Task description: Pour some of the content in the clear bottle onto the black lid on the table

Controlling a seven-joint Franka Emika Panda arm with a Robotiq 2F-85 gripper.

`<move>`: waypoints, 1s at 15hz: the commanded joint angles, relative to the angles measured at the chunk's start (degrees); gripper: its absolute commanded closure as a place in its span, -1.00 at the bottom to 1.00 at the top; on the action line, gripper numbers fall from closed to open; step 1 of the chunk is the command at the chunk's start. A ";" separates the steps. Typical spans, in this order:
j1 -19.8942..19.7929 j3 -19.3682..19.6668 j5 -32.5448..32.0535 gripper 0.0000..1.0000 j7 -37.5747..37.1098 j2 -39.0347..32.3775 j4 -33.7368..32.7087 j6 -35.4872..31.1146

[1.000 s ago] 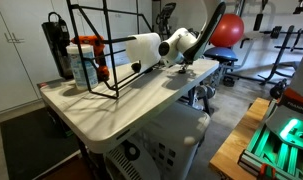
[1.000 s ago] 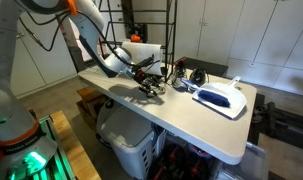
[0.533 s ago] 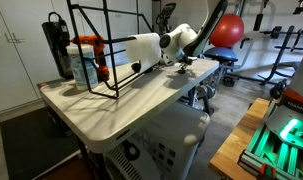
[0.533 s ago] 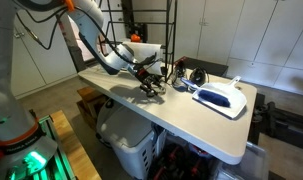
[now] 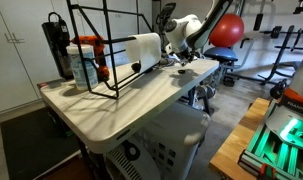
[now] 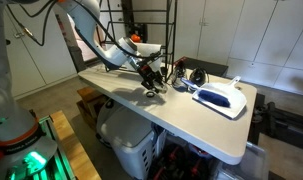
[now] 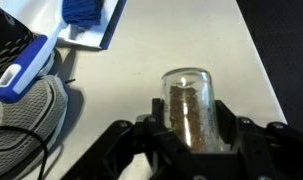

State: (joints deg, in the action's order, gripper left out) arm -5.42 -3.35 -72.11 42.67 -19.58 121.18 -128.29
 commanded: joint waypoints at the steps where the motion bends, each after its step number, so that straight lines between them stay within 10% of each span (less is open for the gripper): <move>1: -2.91 1.04 5.94 0.43 8.15 3.43 3.23 -8.50; 15: -6.15 2.69 35.48 0.43 35.22 4.20 5.23 -18.97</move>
State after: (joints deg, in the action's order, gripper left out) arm -11.11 -1.14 -41.92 72.90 -17.17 124.71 -145.98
